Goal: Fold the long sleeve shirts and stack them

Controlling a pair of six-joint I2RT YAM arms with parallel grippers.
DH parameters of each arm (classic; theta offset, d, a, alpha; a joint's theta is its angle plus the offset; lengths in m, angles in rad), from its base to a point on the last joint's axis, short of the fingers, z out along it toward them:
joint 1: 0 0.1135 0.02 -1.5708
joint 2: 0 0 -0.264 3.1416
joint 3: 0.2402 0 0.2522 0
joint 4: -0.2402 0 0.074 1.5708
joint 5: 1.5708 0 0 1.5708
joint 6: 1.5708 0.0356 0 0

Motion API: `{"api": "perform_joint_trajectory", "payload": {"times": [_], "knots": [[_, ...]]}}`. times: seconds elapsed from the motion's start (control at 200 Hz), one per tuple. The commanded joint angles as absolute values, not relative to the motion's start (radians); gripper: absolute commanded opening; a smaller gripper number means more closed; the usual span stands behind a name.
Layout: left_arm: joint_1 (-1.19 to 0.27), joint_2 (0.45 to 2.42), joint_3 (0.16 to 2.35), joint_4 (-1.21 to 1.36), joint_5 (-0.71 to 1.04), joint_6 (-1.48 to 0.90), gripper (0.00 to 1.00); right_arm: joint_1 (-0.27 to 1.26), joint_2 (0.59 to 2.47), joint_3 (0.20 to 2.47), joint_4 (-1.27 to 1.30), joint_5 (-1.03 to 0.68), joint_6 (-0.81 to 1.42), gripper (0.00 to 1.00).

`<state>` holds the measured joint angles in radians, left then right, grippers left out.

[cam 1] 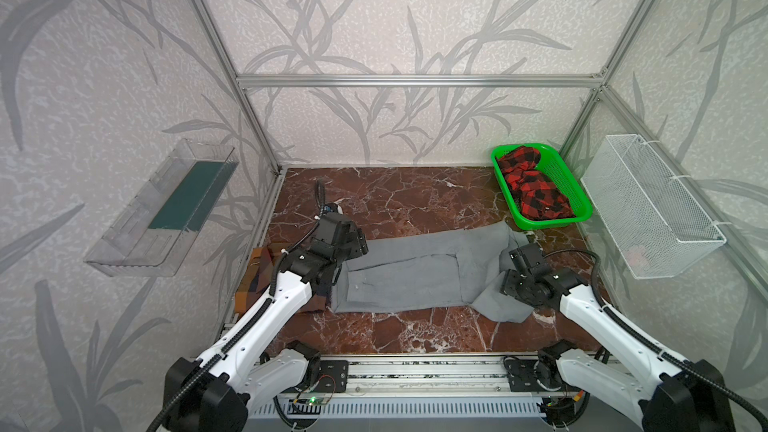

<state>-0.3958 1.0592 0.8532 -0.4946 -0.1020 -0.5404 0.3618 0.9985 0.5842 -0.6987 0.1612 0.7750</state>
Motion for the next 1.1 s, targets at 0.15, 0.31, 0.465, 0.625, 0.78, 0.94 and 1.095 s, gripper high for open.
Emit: {"api": "perform_joint_trajectory", "payload": {"times": [0.15,0.31,0.465,0.625,0.78,0.94,1.095], "knots": [[-0.351,1.029,0.835,-0.567,-0.073,-0.456,0.77,0.359,0.944,0.532,-0.635,0.138,0.731,0.29],[-0.333,1.025,0.828,-0.553,-0.055,-0.451,0.77,0.359,0.867,0.562,-0.664,0.199,0.701,0.07],[-0.306,1.025,0.824,-0.543,-0.015,-0.457,0.77,0.358,0.855,0.572,-0.709,0.236,0.733,0.12],[-0.301,1.020,0.818,-0.543,-0.002,-0.453,0.77,0.356,0.900,0.584,-0.719,0.228,0.750,0.85],[-0.299,1.013,0.818,-0.548,0.004,-0.449,0.77,0.332,0.934,0.574,-0.730,0.211,0.793,0.99],[-0.299,1.008,0.816,-0.546,0.013,-0.447,0.77,0.272,0.911,0.511,-0.655,0.098,0.808,0.99],[-0.299,1.013,0.817,-0.545,0.022,-0.444,0.77,0.261,0.855,0.466,-0.612,0.066,0.826,0.97]]}}
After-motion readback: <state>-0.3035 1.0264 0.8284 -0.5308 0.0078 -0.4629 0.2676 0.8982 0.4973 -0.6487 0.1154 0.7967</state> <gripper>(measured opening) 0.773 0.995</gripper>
